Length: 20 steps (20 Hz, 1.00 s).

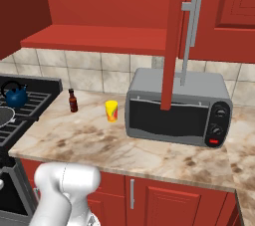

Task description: Pick the pan from the cabinet and place it on the stove. Then turn on the stove burner for the pan.

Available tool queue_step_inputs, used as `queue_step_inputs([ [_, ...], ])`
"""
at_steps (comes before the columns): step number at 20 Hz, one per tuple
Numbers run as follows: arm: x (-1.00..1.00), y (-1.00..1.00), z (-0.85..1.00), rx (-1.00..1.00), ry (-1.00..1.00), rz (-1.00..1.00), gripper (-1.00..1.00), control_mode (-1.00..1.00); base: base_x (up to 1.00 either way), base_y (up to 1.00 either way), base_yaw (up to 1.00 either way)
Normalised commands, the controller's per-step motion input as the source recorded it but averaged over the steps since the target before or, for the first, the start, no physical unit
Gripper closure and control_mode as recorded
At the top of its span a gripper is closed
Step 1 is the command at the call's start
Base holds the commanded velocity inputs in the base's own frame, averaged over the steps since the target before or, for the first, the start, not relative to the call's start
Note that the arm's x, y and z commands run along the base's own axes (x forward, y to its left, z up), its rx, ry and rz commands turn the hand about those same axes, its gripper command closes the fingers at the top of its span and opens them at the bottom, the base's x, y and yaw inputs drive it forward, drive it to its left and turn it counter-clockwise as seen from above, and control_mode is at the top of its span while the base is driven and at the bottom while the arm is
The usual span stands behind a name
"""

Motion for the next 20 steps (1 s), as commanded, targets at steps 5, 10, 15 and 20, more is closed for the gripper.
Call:
queue_step_inputs([
  [5, 0.19, 0.26, -0.18, -0.08, -0.01, 0.00, -1.00, -1.00, 0.00, 0.00, 0.00],
  [10, 0.22, 0.26, -0.21, -0.06, 0.00, 0.00, -1.00, -1.00, 0.00, 0.00, 0.00],
  [15, 0.23, 0.12, -0.26, -0.03, 0.00, 0.03, -1.00, -1.00, 0.00, 0.00, 0.00],
  [20, 0.09, 0.01, -0.31, -0.04, 0.00, 0.06, -1.00, -1.00, 0.00, 0.00, 0.00],
])
